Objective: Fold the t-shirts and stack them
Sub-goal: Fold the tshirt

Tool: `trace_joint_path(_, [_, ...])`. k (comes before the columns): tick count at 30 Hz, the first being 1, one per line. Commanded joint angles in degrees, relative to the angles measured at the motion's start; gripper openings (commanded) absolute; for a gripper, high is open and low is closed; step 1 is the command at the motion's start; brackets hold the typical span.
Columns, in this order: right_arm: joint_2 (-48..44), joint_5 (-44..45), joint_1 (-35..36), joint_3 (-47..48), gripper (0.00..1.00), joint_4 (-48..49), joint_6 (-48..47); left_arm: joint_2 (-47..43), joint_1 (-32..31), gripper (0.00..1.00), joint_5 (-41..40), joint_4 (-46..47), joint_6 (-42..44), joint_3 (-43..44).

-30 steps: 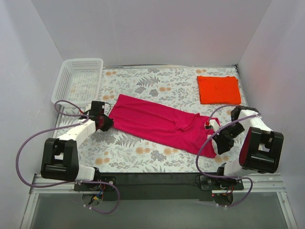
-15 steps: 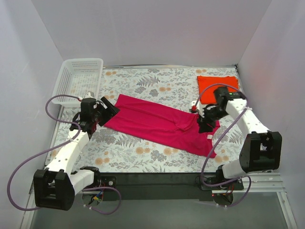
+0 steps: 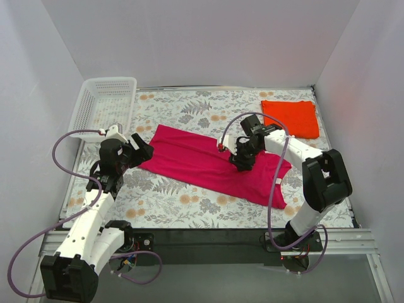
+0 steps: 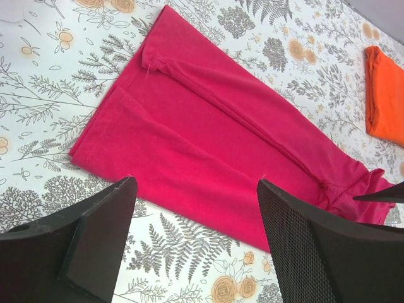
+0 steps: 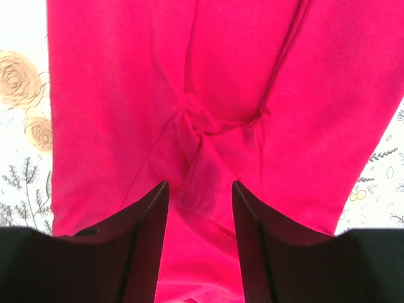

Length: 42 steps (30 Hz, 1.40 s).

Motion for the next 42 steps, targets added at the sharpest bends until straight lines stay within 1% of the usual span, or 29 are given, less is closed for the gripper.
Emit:
trace_joint_path(1, [0.6,4.3,1.5,1.9,0.43,3.0,4.4,0.0,0.1,0.71,-1.1,-0.1,2.0,-0.2])
trace_joint_path(2, [1.3,5.2,1.7,1.8,0.4,2.9,4.9,0.0,0.1,0.71,-1.1,0.0,2.0,-0.3])
trace_joint_path(3, [1.3,5.2,1.8,1.8,0.4,2.9,4.9,0.0,0.1,0.71,-1.1,0.0,2.0,-0.3])
trace_joint_path(6, [1.7,5.8,2.0,1.3,0.35,2.8,5.0,0.0,0.1,0.71,-1.0,0.2,2.0,-0.3])
trace_joint_path(10, [2.5,8.6,2.6,1.0,0.34,2.7,5.0,0.1,0.1,0.71,-0.7,0.3,2.0,-0.4])
trace_joint_path(13, [2.8,9.0,2.6,0.8,0.33,2.7,5.2,0.3,0.1,0.71,-0.7,0.5,2.0,-0.3])
trace_joint_path(16, [2.9,9.1,2.7,1.1,0.24,2.5,5.3,0.6,0.1,0.71,-0.5,0.6,1.9,-0.4])
trace_joint_path(17, [3.0,9.1,2.7,1.2,0.17,2.5,5.3,0.7,0.1,0.71,-0.3,0.5,2.0,-0.4])
trace_joint_path(20, [2.9,9.0,2.7,1.9,0.06,2.4,5.4,0.6,0.1,0.71,-0.4,0.6,1.9,-0.4])
trace_joint_path(25, [2.5,9.5,2.7,4.9,0.02,2.3,6.7,0.7,0.1,0.71,-0.3,0.6,1.9,-0.4])
trace_joint_path(27, [2.5,9.2,2.7,5.6,0.11,1.8,6.8,0.8,0.1,0.71,-0.3,0.6,1.9,-0.5])
trace_joint_path(28, [2.5,8.6,2.7,5.7,0.19,1.5,6.8,0.8,0.1,0.71,-0.3,0.6,1.9,-0.4])
trace_joint_path(29, [2.4,8.3,2.7,6.0,0.34,0.6,6.8,0.7,0.1,0.71,-0.3,0.6,1.9,-0.4])
trace_joint_path(30, [2.2,7.3,2.7,5.8,0.37,0.3,6.7,0.7,0.1,0.71,-0.3,0.6,1.9,-0.5])
trace_joint_path(32, [1.2,6.8,2.7,4.6,0.4,0.1,6.1,0.7,0.1,0.71,-0.2,0.6,1.9,-0.5])
trace_joint_path(38, [-0.3,6.7,3.4,1.3,0.44,-0.2,4.9,1.0,0.1,0.71,0.1,0.8,1.9,-0.5])
trace_joint_path(42, [0.1,7.2,3.8,0.6,0.46,-0.2,4.7,1.0,0.1,0.71,0.2,0.7,1.9,-0.6])
